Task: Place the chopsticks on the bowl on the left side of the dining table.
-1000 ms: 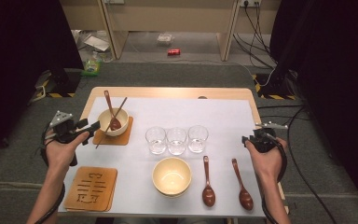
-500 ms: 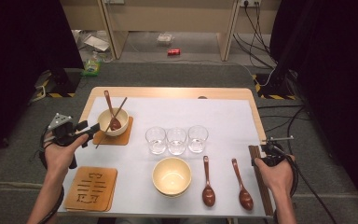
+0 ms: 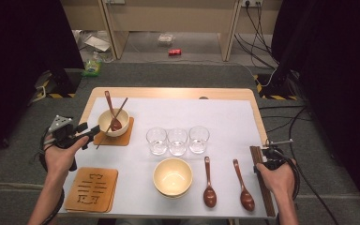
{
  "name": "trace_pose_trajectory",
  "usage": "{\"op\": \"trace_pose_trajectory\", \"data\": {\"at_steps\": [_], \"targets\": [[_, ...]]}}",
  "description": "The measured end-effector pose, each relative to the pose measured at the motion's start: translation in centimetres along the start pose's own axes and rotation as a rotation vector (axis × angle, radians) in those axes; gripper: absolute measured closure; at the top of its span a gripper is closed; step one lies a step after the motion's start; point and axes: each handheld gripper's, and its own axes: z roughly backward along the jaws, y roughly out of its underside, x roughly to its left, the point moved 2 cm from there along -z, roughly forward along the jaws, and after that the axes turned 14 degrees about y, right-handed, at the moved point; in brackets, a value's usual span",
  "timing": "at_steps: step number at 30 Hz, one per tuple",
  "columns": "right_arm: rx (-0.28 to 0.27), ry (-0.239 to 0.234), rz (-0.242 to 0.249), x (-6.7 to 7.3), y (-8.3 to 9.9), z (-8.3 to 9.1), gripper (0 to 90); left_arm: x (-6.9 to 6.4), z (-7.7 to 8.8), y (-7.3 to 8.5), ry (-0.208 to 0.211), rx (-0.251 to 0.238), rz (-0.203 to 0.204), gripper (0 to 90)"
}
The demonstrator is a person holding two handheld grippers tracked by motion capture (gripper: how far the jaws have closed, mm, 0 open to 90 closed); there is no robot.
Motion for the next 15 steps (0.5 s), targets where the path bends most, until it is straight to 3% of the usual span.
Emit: {"op": "trace_pose_trajectory", "data": {"at_steps": [15], "targets": [[0.026,0.004,0.024,0.29,-0.25,-0.97,76.5,-0.07,0.13,0.08,0.004,-0.003,0.003,41.9]]}}
